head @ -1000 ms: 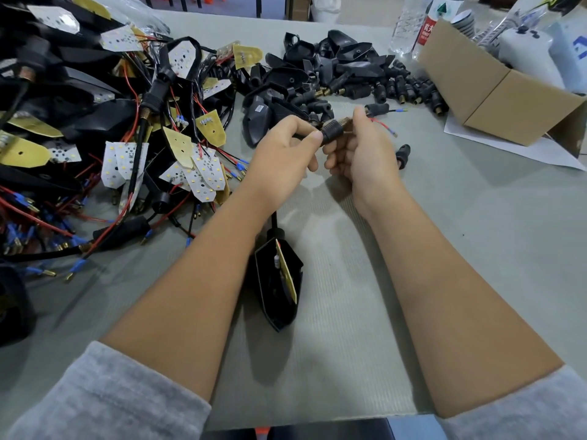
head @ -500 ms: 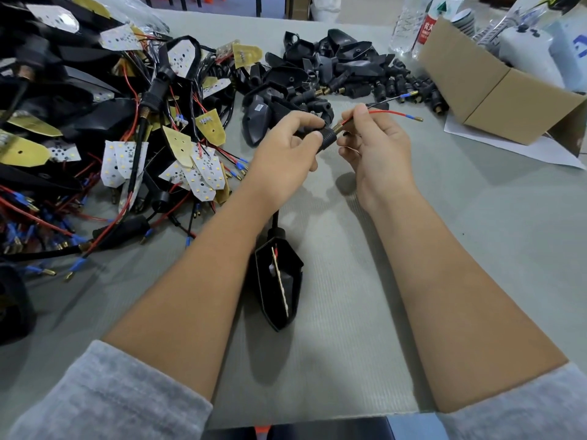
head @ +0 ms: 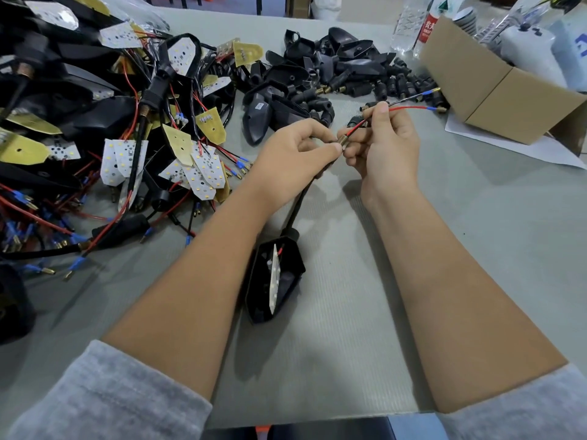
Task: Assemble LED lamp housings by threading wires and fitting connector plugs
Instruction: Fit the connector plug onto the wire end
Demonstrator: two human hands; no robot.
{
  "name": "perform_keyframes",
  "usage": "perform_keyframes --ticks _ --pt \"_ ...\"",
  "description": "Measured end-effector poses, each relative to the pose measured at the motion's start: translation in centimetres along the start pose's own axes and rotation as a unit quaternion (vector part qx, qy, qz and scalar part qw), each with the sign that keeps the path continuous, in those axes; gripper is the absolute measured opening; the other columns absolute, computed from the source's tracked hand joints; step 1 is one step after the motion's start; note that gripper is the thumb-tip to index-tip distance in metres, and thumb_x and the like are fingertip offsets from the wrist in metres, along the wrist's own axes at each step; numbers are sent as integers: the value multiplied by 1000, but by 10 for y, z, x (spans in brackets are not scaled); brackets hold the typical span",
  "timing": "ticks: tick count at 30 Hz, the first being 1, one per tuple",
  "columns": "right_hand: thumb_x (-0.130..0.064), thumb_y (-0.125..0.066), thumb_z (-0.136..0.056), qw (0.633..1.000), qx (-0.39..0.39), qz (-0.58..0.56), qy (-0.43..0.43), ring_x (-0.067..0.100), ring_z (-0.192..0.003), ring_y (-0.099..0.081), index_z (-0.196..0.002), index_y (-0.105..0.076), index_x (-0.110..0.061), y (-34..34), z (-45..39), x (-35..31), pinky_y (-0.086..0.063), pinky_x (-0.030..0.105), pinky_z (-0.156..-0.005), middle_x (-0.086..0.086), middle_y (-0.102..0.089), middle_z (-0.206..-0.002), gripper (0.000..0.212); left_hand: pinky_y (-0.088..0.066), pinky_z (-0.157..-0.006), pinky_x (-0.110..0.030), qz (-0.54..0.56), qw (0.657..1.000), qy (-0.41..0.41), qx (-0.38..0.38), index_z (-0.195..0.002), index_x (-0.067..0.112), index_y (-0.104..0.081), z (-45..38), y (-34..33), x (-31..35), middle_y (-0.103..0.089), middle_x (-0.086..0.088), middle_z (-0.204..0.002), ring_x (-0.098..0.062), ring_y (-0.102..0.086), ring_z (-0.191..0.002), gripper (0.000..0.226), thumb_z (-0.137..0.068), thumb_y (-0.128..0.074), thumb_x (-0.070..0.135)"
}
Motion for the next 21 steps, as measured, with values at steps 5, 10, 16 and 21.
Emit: perform_keyframes --ticks 5,10,16,21 --pt "-26 -38 -106 1000 -6 21 9 14 -43 -52 -88 -50 -14 -2 2 0 -42 24 -46 10 -68 -66 24 -41 -44 -17 -1 999 50 -13 -85 7 -61 -3 -1 -5 -56 3 -53 -9 -48 -47 20 -95 -46 15" --pt "-24 -37 -106 1000 -8 8 6 12 -43 -54 -89 -48 -13 -3 3 0 -43 24 -46 7 -67 -62 23 -36 -40 -17 -11 998 61 -21 -85 5 -64 -5 1 -9 -50 6 -48 -6 -41 -42 29 -93 -41 21" --pt "-23 -36 -107 1000 6 -5 5 12 -44 -53 -92 -48 -10 -2 3 1 -45 23 -46 10 -66 -64 23 -36 -38 -15 -9 987 157 -28 -63 14 -64 -12 -2 -14 -61 -1 -49 -12 -54 -43 27 -82 -46 16" --pt "-23 -36 -107 1000 20 -17 3 11 -44 -53 -92 -47 -10 0 3 3 -46 23 -46 7 -66 -62 23 -36 -44 -22 -59 974 205 -82 -62 12 -60 -19 -6 -15 -63 -3 -49 -13 -57 -41 26 -79 -40 14"
Point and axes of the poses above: each hand's wrist, its own z-axis away from the middle knuckle, its own y-axis out of the back of the hand, x = y × z, the point moved 5 cm from there along -z, towards the middle knuckle
